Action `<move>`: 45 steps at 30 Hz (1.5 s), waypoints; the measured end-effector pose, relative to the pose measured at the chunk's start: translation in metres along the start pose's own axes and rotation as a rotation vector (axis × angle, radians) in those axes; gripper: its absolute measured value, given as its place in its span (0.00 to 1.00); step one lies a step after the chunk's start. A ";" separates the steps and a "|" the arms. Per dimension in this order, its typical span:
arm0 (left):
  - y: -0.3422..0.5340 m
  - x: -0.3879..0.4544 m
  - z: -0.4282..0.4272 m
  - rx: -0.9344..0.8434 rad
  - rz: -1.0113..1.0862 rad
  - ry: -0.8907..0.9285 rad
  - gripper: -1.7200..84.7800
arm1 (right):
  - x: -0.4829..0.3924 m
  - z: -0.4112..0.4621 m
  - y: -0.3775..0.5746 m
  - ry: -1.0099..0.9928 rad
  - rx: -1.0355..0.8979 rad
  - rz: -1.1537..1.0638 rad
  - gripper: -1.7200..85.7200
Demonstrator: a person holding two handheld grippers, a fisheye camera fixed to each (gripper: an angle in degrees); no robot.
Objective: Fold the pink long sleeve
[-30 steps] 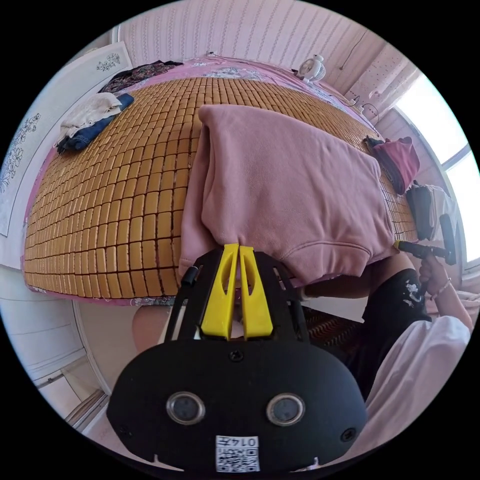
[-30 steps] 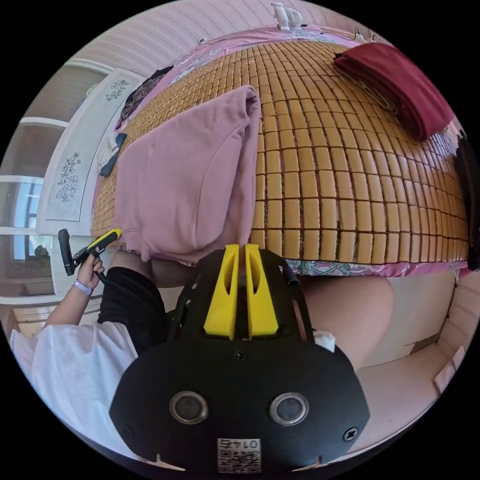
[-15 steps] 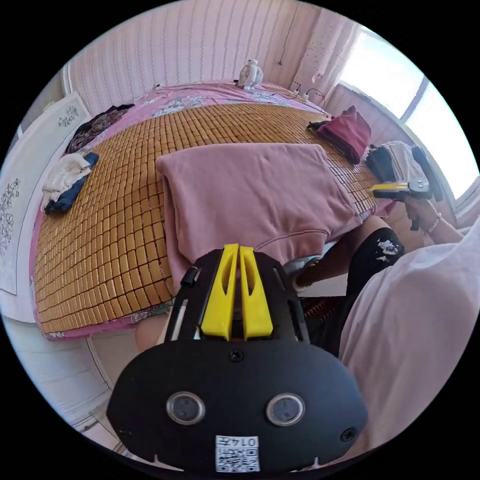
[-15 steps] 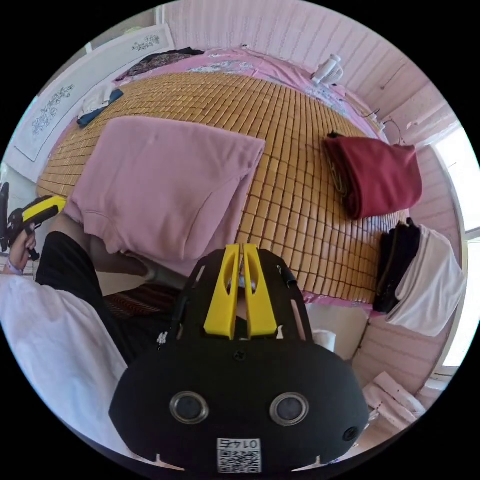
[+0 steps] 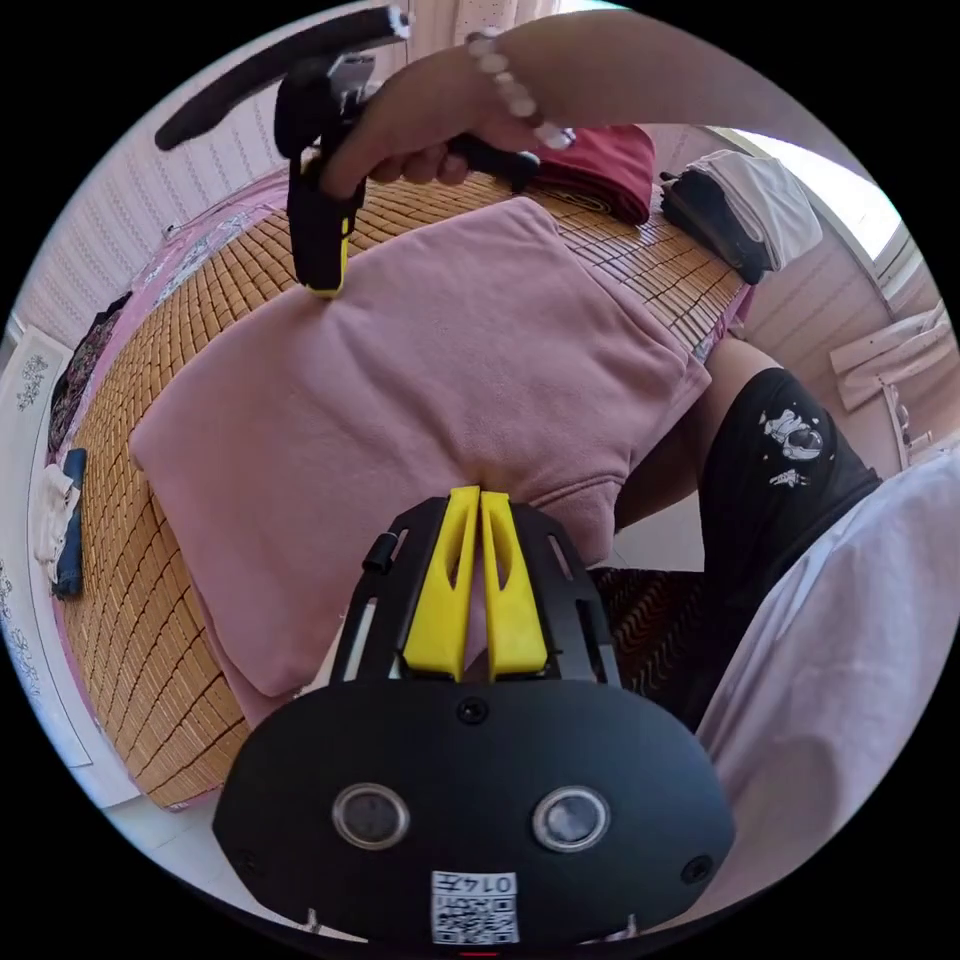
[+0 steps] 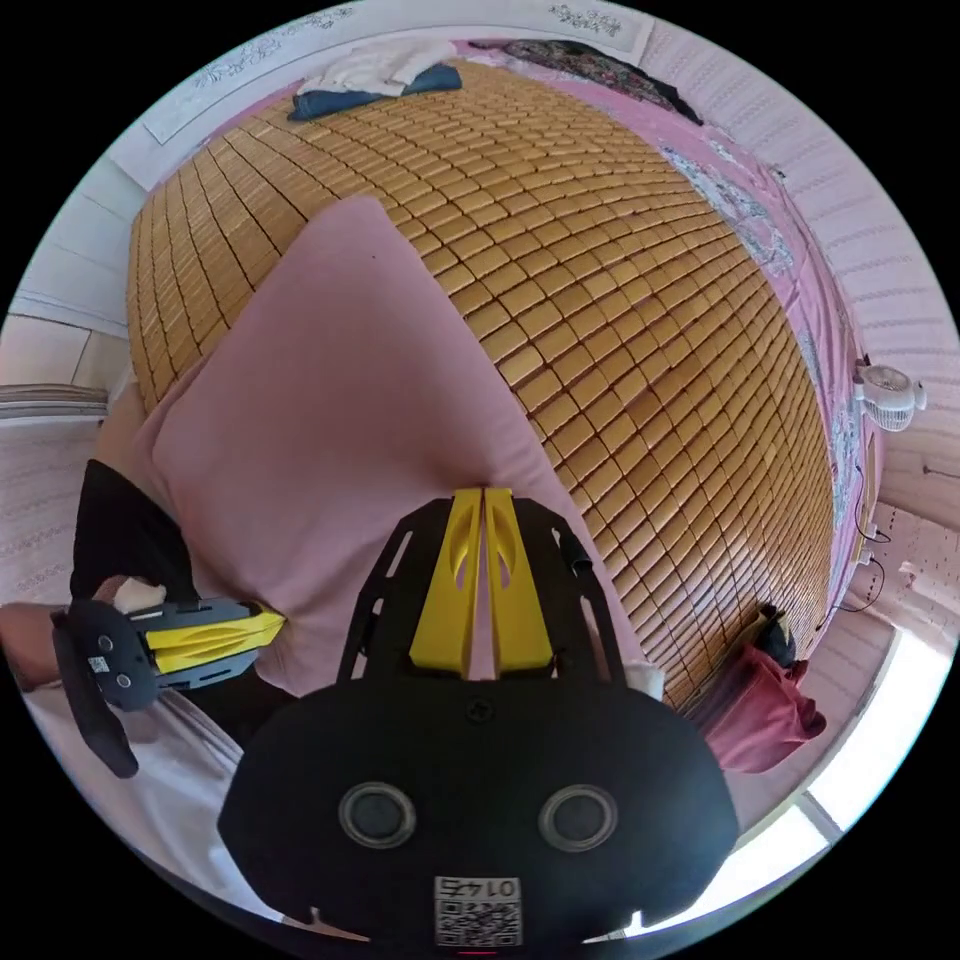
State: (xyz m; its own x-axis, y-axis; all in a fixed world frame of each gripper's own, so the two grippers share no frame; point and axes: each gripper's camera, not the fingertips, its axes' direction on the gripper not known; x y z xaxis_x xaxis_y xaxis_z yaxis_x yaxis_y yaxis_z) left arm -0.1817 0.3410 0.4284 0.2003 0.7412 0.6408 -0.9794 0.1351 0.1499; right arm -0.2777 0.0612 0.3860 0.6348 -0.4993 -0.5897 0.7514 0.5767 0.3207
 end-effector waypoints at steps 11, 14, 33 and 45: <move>0.002 -0.015 0.005 0.056 -0.093 0.097 0.01 | -0.024 0.033 -0.132 0.026 -0.303 -0.171 0.01; -0.011 -0.029 -0.014 0.109 -0.130 0.098 0.01 | -0.028 0.034 -0.154 0.035 -0.337 -0.149 0.01; -0.100 -0.043 0.015 -0.020 -0.042 -0.019 0.01 | -0.016 0.039 -0.206 -0.042 -0.357 -0.162 0.01; -0.078 -0.004 0.023 -0.191 0.066 -0.003 0.01 | -0.012 0.050 -0.188 -0.025 -0.391 -0.179 0.01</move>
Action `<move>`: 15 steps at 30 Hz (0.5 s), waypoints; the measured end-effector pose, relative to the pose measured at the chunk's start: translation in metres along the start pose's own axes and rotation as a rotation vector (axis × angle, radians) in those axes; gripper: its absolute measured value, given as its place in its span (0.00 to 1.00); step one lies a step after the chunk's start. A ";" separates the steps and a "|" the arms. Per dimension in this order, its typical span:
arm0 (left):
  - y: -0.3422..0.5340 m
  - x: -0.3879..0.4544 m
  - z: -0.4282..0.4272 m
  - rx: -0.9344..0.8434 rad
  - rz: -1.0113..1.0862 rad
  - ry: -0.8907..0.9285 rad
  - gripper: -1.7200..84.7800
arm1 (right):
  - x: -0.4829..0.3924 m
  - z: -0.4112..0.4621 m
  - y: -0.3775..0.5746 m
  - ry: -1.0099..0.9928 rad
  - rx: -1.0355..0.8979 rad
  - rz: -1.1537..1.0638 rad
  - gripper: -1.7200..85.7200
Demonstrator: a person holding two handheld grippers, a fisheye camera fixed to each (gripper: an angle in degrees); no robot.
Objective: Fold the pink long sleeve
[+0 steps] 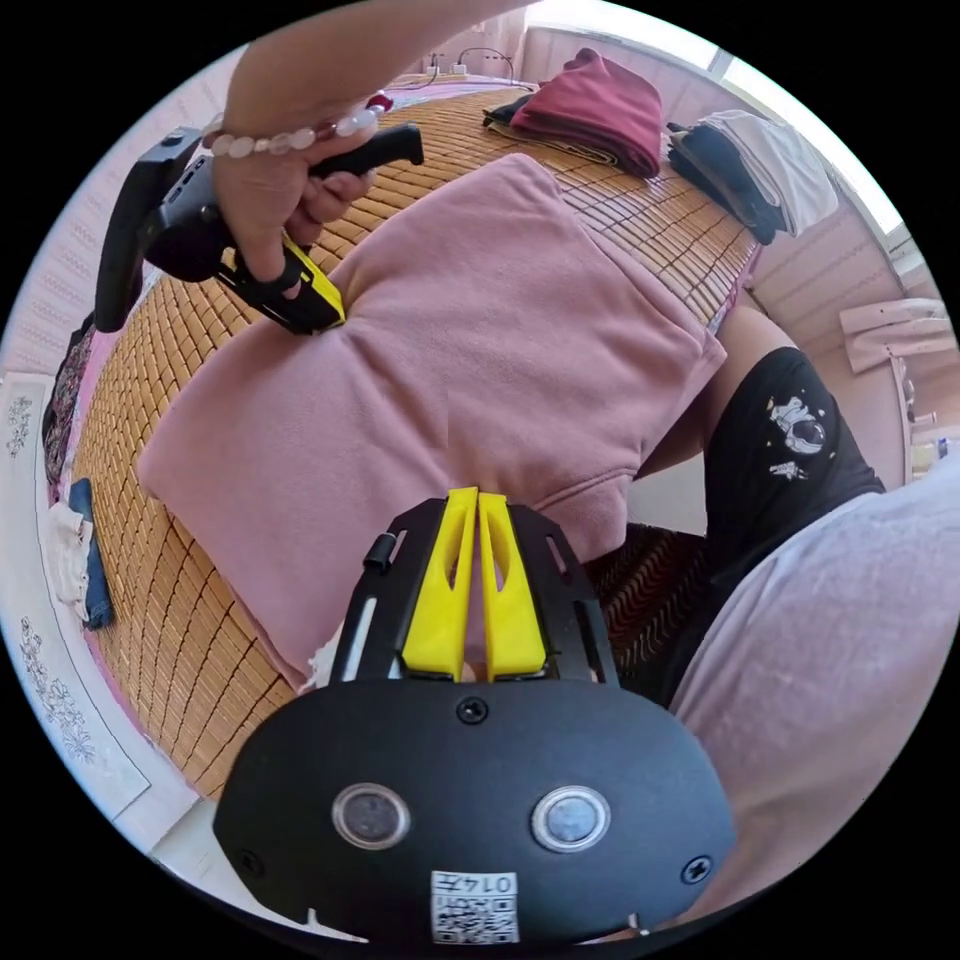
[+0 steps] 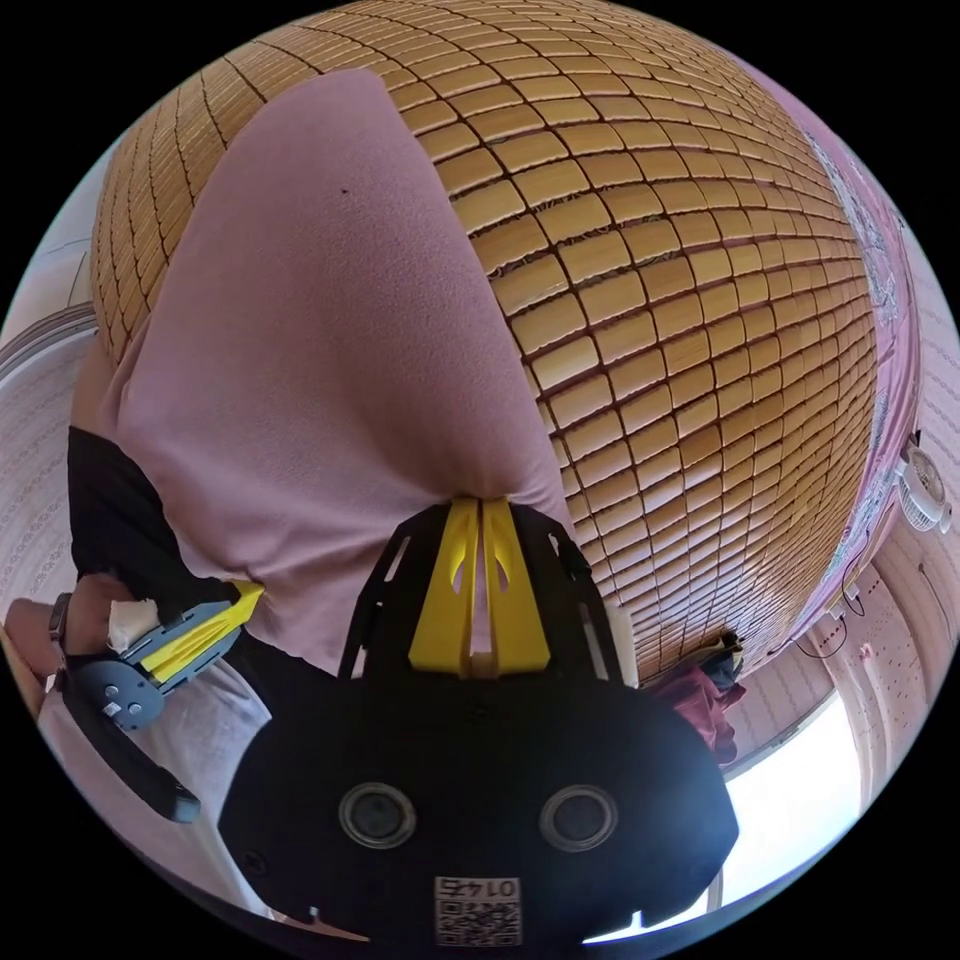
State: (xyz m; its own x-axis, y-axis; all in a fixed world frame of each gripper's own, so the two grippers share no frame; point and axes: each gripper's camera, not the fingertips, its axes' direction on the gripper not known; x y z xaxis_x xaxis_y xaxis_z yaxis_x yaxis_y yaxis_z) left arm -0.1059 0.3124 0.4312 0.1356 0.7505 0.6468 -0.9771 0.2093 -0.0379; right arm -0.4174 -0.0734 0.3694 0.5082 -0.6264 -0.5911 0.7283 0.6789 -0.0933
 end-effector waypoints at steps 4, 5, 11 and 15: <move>0.004 0.007 0.017 -0.048 0.043 0.023 0.01 | 0.001 0.012 0.014 0.004 -0.015 -0.006 0.01; 0.005 0.008 0.018 -0.037 0.044 0.016 0.01 | 0.002 0.016 0.019 0.003 -0.017 -0.007 0.01; 0.005 0.011 0.025 -0.056 0.078 -0.003 0.01 | 0.001 0.039 0.059 0.031 0.021 0.038 0.01; 0.012 0.004 0.030 -0.044 0.034 0.036 0.01 | -0.007 0.057 0.110 0.082 0.187 0.097 0.01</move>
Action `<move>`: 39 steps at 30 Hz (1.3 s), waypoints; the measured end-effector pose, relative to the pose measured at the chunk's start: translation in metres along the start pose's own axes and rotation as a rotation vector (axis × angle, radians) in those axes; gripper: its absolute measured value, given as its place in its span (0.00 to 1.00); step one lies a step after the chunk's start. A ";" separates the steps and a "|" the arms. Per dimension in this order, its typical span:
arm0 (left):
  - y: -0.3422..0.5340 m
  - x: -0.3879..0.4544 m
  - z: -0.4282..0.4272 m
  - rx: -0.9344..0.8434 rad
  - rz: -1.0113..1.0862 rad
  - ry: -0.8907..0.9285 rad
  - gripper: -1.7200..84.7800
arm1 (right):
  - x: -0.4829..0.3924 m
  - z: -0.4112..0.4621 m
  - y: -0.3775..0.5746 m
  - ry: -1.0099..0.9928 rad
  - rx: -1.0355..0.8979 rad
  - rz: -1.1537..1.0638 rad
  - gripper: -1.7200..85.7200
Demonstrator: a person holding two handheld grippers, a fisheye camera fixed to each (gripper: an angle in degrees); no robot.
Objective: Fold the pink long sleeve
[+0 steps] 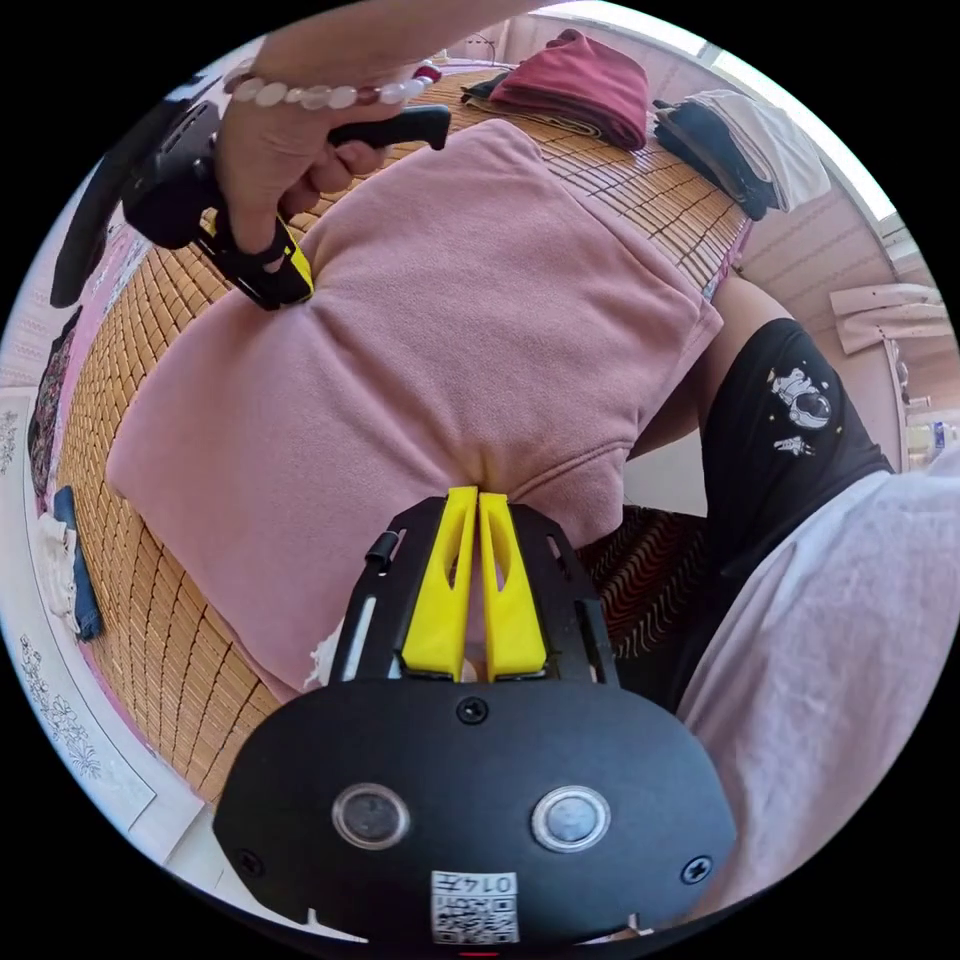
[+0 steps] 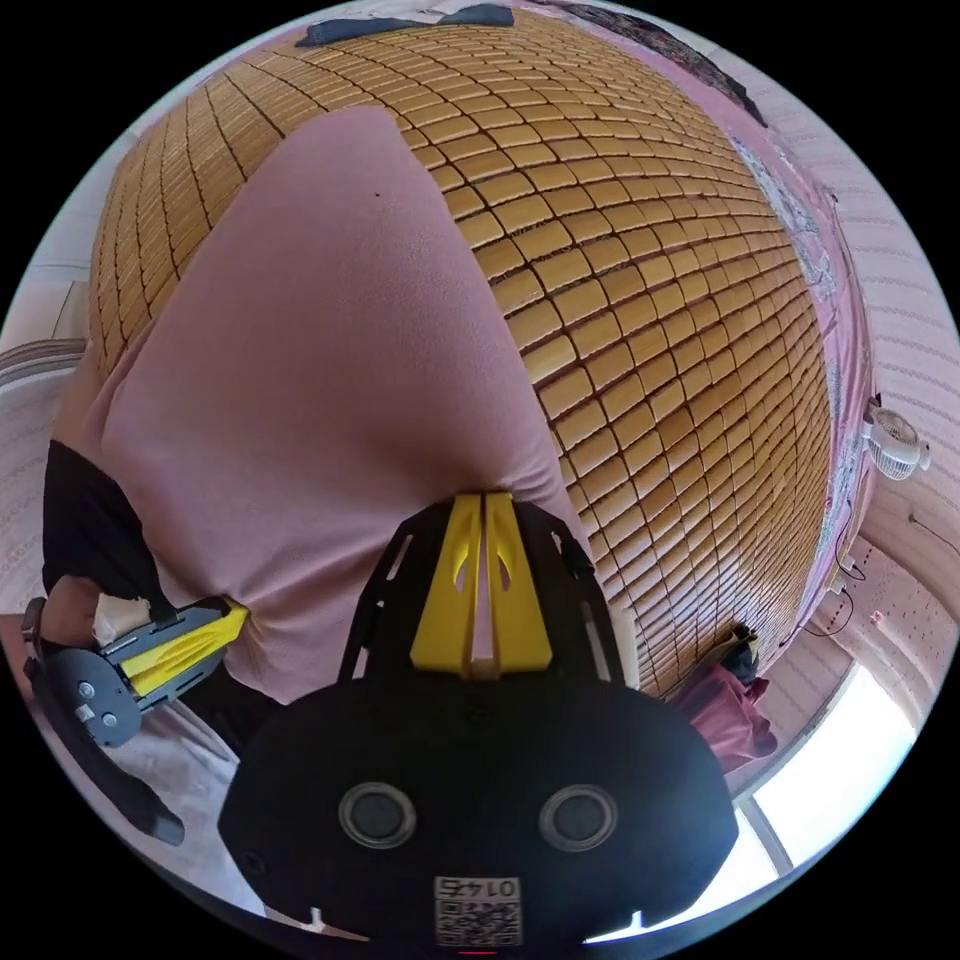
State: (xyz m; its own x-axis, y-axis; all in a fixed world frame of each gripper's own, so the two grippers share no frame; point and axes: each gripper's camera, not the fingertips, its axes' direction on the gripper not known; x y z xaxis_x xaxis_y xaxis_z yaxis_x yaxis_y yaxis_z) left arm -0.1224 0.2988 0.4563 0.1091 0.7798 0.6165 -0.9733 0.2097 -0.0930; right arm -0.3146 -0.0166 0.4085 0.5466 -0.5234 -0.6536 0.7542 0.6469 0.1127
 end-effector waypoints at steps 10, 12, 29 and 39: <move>0.043 0.008 -0.015 0.138 0.010 0.018 0.02 | 0.071 -0.004 0.259 -0.333 0.601 0.478 0.08; 0.061 0.013 -0.025 0.242 -0.001 0.033 0.04 | 0.068 0.018 0.321 -0.340 0.593 0.520 0.11; 0.065 0.074 -0.013 0.392 0.201 0.037 0.22 | 0.048 0.204 0.600 -0.697 0.443 0.781 0.05; 0.048 0.085 -0.011 0.418 0.225 -0.028 0.12 | 0.042 0.171 0.673 -1.030 0.836 0.740 0.06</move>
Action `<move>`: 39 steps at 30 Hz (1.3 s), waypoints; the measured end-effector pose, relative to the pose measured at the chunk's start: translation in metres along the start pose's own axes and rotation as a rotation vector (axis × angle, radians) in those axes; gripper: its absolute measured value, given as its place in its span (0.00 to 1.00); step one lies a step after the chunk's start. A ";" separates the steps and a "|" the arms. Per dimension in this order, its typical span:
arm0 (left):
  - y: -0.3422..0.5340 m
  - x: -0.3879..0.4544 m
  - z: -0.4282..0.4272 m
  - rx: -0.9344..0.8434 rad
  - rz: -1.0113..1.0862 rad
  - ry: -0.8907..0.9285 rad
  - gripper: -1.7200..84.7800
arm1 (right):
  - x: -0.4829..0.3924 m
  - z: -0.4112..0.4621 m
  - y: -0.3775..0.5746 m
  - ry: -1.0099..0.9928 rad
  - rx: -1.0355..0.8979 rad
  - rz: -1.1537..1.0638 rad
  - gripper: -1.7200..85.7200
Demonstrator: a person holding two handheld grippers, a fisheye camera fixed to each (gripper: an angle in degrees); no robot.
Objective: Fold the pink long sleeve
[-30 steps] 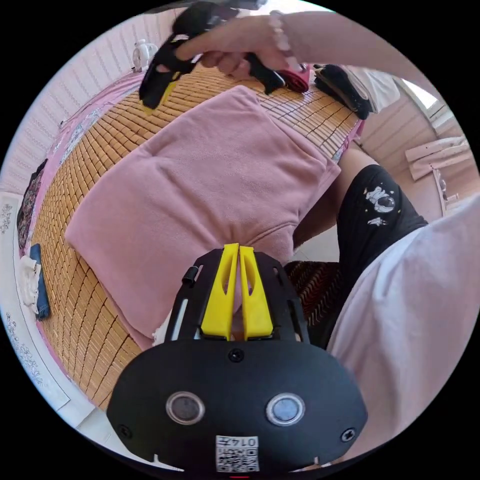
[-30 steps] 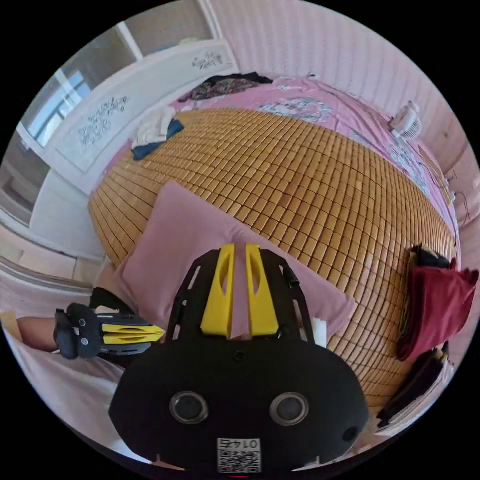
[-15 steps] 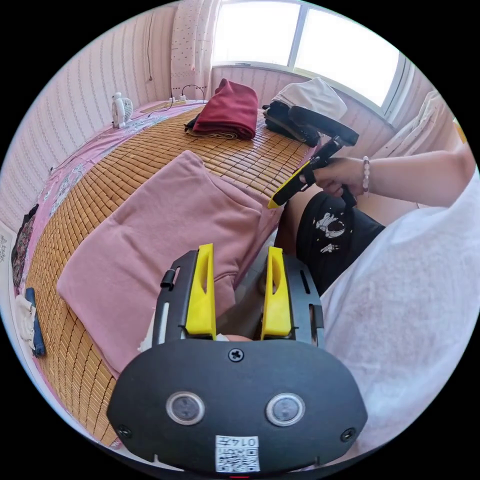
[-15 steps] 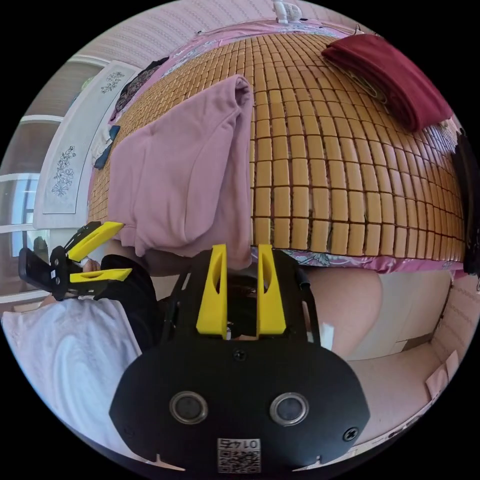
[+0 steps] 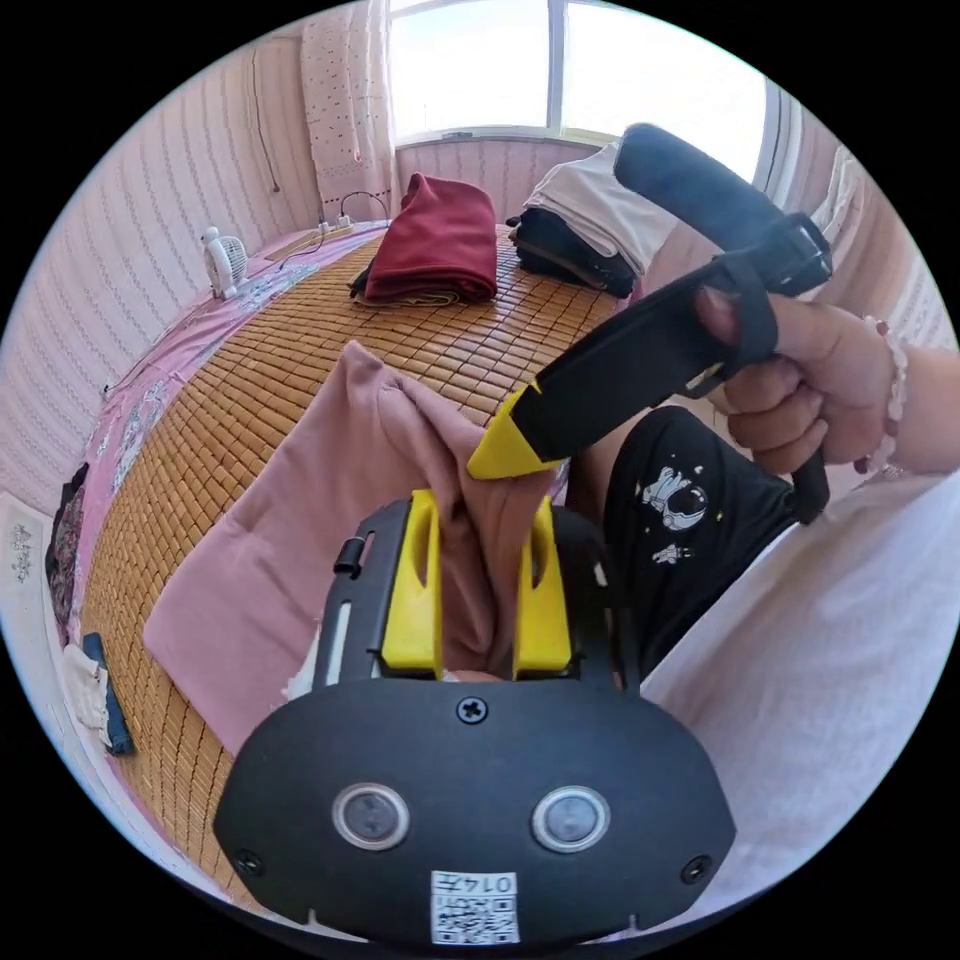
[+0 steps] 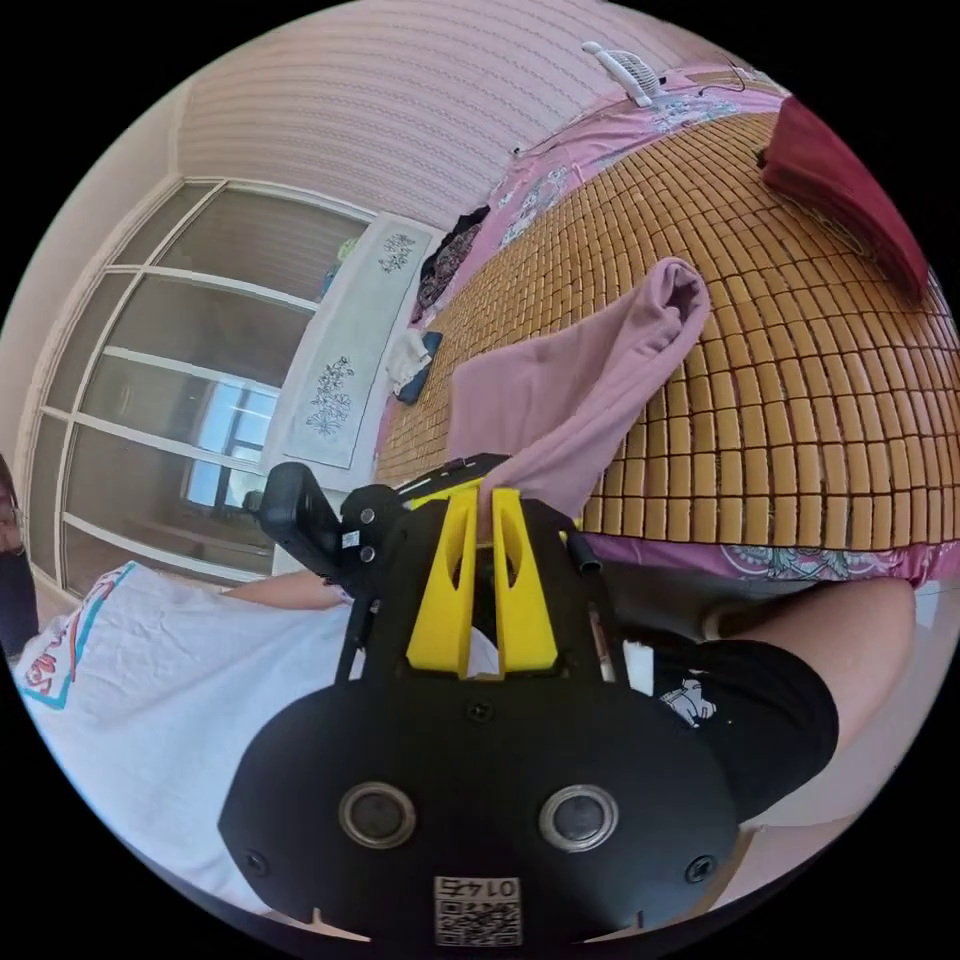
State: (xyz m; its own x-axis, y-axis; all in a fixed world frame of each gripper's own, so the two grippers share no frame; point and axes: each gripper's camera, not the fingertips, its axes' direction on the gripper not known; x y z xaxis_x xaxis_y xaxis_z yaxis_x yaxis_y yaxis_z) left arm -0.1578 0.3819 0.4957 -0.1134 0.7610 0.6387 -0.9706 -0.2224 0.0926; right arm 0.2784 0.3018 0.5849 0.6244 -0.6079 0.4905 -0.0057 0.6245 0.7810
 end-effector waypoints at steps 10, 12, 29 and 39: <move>0.053 -0.018 -0.033 0.015 -0.027 0.079 0.09 | 0.117 -0.027 0.008 0.015 0.207 0.355 0.24; 0.066 -0.020 -0.044 0.019 -0.050 0.085 0.09 | 0.133 -0.021 0.001 -0.053 0.235 0.422 0.20; 0.051 -0.067 -0.097 0.367 -0.221 0.376 0.09 | 0.027 -0.149 -0.006 0.083 0.477 0.091 0.06; 0.110 -0.151 -0.101 0.357 -0.713 0.171 0.08 | -0.073 0.042 -0.180 0.425 0.024 -0.152 0.10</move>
State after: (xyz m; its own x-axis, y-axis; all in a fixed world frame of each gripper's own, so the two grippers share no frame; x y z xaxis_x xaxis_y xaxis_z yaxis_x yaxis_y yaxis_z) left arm -0.2693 0.3041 0.3320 0.4471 0.8691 0.2118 -0.6991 0.1917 0.6889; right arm 0.2008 0.2133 0.4247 0.8849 -0.4331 0.1713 0.0955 0.5288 0.8433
